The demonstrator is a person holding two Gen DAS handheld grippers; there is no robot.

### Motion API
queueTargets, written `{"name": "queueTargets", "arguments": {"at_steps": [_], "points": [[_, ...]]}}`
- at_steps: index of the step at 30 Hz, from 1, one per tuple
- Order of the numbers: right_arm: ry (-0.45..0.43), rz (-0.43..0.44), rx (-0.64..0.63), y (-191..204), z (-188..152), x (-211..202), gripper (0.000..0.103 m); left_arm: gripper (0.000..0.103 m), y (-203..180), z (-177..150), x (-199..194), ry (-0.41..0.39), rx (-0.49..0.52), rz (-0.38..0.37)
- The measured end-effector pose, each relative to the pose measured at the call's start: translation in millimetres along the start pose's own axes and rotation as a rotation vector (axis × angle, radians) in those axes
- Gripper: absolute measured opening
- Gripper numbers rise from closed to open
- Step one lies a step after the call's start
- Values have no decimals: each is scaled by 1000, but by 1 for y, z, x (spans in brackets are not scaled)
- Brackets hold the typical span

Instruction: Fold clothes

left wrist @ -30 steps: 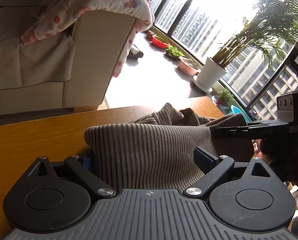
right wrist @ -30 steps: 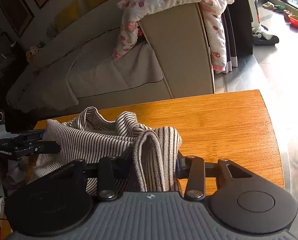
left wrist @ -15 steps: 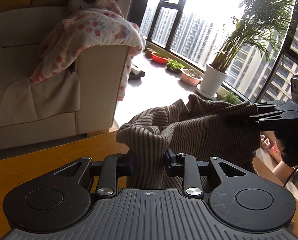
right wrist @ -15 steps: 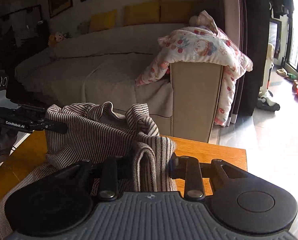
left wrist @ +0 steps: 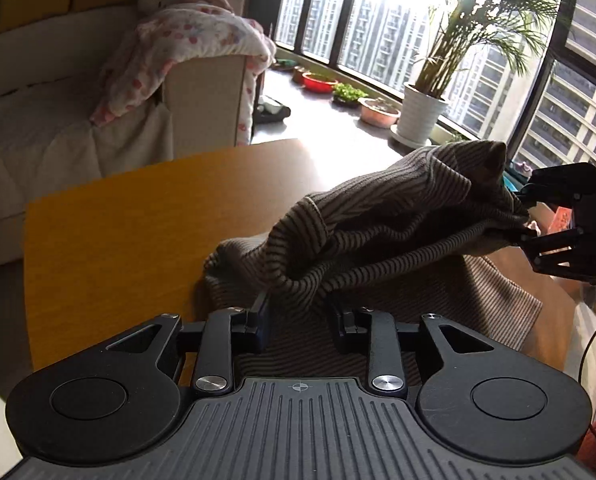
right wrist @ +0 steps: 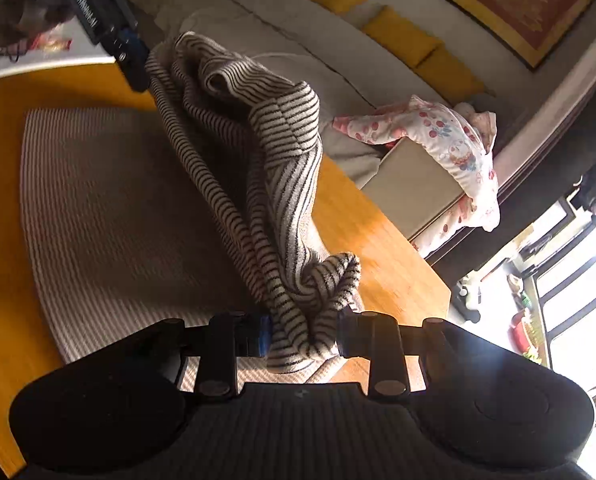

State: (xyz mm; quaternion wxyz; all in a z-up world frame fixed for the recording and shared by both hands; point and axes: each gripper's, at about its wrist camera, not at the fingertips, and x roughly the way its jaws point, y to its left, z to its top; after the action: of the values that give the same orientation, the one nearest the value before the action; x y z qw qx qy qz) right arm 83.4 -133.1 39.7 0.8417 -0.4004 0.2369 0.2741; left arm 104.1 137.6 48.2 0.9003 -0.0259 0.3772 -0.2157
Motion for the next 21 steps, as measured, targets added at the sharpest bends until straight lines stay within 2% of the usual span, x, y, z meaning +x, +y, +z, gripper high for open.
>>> {"name": "queueTargets", "arguments": {"at_steps": [2,4,7,9,10,12,14,16,18,21], "points": [[36,23,7,12,-10,-6,30,34,1,-14,-8,4,-35,-19],[65,35,22,18,-20,-14,32,49,3,-26,-18,-6,-70,-41],[93,33,83,12,-31,-31,36,61,7,-40,-32,-33,-108,-54],[88,16,158,2,-33,-42,49,69,9,-44,-39,-63,-155,-71],[71,21,238,-7,-33,-47,58,73,12,-44,-41,-77,-190,-84],[34,35,409,-27,-33,-55,65,77,17,-40,-40,-104,-257,-103],[-14,77,639,-47,-37,-51,75,83,19,-35,-35,-131,-314,-115],[-41,117,841,-59,-44,-38,75,91,20,-28,-22,-142,-344,-110],[-47,155,986,-61,-54,-21,75,92,13,-26,-4,-122,-325,-80],[-24,163,1073,-54,-59,9,75,92,7,-26,23,-75,-317,-46]]}}
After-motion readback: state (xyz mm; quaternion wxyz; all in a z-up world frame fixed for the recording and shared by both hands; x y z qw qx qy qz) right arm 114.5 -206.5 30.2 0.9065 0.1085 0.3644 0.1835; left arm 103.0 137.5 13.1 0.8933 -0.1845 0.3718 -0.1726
